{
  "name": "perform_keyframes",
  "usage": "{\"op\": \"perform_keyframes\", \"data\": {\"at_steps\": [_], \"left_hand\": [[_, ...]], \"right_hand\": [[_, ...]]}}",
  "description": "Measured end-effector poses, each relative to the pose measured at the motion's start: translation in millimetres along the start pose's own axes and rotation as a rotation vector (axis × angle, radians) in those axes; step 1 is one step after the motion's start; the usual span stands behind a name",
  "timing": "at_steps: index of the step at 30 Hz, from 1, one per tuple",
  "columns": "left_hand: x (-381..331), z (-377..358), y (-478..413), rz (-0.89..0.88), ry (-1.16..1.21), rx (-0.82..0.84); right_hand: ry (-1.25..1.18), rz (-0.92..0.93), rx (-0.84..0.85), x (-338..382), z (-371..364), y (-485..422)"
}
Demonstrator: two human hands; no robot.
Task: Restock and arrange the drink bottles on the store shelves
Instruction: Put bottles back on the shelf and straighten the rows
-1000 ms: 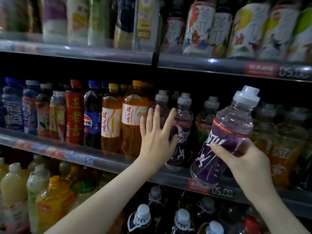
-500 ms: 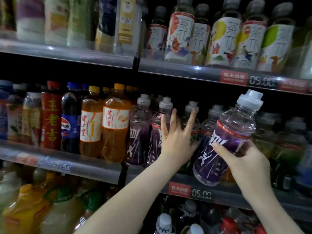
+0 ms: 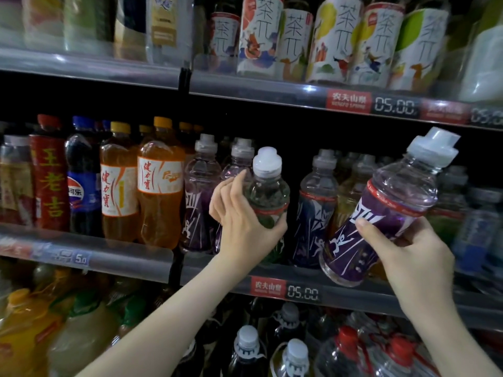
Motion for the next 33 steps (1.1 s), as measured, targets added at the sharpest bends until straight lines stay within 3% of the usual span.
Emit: {"op": "perform_keyframes", "data": {"at_steps": [3, 10, 16, 19, 26, 33], "left_hand": [[-2, 6, 11, -0.067, 0.060, -0.057], [8, 24, 42, -0.066, 0.249, 0.174], [3, 24, 38, -0.209, 0.161, 0.233], [-8, 19, 26, -0.154, 0.142, 0.211], [-13, -15, -6, -0.136, -0.115, 0.197], [-7, -39, -14, -0.151, -0.571, 0.191]], "right_hand": [[-0.004, -0.011, -0.011, -6, 0, 1], [-0.008, -0.011, 0.003, -9, -5, 4], [-0.020, 0.004, 0.026, -8, -13, 4], [-0.022, 0.010, 0.038, -7, -17, 3], [-0.013, -0.005, 0.069, -6, -26, -3], [0.064, -0.016, 0.098, -4, -37, -8]]}}
Point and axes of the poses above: each hand's wrist, its own y-axis away from the middle knuckle, its own z-axis out of the back of the hand, x = y × z, the point moved 1 cm from there along -y, towards the middle knuckle, and after that the axes turned 15 degrees about -z, right-handed, at the moved point
